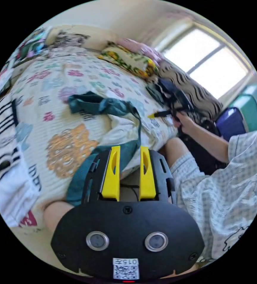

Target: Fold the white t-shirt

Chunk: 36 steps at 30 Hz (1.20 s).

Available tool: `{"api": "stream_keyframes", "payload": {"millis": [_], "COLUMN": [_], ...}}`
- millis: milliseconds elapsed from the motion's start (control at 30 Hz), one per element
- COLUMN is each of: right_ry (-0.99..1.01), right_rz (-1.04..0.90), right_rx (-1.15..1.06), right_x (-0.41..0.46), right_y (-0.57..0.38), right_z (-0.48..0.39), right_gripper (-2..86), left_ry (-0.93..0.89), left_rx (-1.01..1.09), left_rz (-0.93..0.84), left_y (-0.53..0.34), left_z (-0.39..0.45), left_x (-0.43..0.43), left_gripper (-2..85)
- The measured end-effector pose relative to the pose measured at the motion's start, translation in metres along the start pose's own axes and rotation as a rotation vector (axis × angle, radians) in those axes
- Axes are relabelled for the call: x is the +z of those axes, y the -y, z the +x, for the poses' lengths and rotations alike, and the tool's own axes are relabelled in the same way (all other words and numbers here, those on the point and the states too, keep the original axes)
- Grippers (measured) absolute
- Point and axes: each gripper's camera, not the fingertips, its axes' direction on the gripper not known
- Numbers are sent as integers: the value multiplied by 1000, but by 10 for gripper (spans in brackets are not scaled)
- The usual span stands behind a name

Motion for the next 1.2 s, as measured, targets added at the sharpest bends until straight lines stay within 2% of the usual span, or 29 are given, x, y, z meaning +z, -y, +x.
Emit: {"api": "stream_keyframes", "payload": {"millis": [233,400,500,567,667,933,1200], "right_ry": [-244,-355,-191,-29,73,168,194], "right_rz": [-106,-221,-141,-10,71,174,294], "right_rx": [-192,-215,-154,-77,-43,-102,-149], "right_x": [14,34,10,-22,-53,-99,-150], "right_y": [44,48,31,9,-20,-93,-176], "right_z": [-17,-7,14,37,55,55,45], "right_gripper": [108,28,15,10,7,6,6], "left_ry": [94,201,232,264,315,384,376], "left_rx": [101,116,139,148,144,94,52], "left_rz": [-156,-188,-205,-204,-186,-94,176], "left_y": [60,88,102,111,123,138,115], "left_z": [73,93,100,103,104,113,158], "left_x": [84,87,79,73,58,-26,-190], "left_gripper": [114,122,124,121,103,15,-8]}}
